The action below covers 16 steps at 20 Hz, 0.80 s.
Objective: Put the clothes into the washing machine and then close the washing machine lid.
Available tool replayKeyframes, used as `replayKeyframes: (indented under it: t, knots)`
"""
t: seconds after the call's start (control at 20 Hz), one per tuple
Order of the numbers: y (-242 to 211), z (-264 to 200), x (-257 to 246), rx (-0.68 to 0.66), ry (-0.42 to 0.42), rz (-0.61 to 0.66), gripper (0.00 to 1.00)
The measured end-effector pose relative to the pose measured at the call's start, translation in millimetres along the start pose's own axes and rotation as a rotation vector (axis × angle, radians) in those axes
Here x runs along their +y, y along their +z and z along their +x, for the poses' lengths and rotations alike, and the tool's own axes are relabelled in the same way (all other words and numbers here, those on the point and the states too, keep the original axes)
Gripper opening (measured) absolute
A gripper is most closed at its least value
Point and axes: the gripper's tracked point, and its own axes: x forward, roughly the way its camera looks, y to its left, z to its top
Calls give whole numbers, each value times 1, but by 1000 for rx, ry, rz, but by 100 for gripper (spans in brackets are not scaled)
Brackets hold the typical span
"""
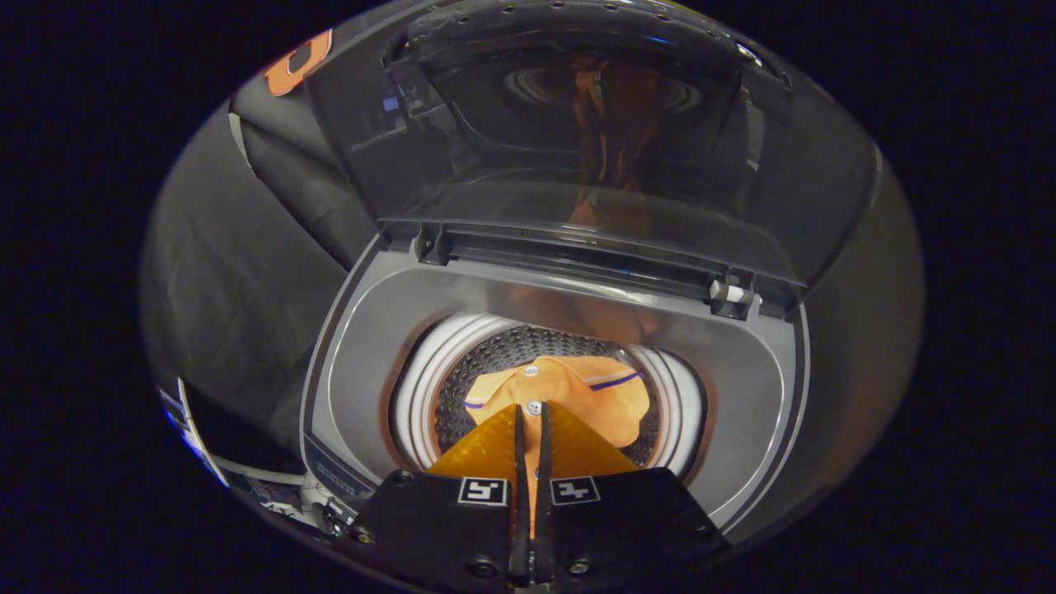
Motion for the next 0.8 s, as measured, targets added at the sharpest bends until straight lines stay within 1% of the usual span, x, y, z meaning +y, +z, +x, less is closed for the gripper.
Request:
replayKeyframes:
  t: [0.05, 0.1, 0.15, 0.3, 0.45, 0.8]
  knots:
    - [-4, 1, 0, 18, 7, 1, 6]
    - [-9, 3, 0, 48, 12, 2, 12]
    - [-11, 3, 3, 57, 19, 6, 29]
    - [-3, 2, -3, 9, -28, -14, 80]
    - [-5, -2, 1, 13, -26, -31, 77]
    - [-7, -18, 1, -5, -47, -51, 77]
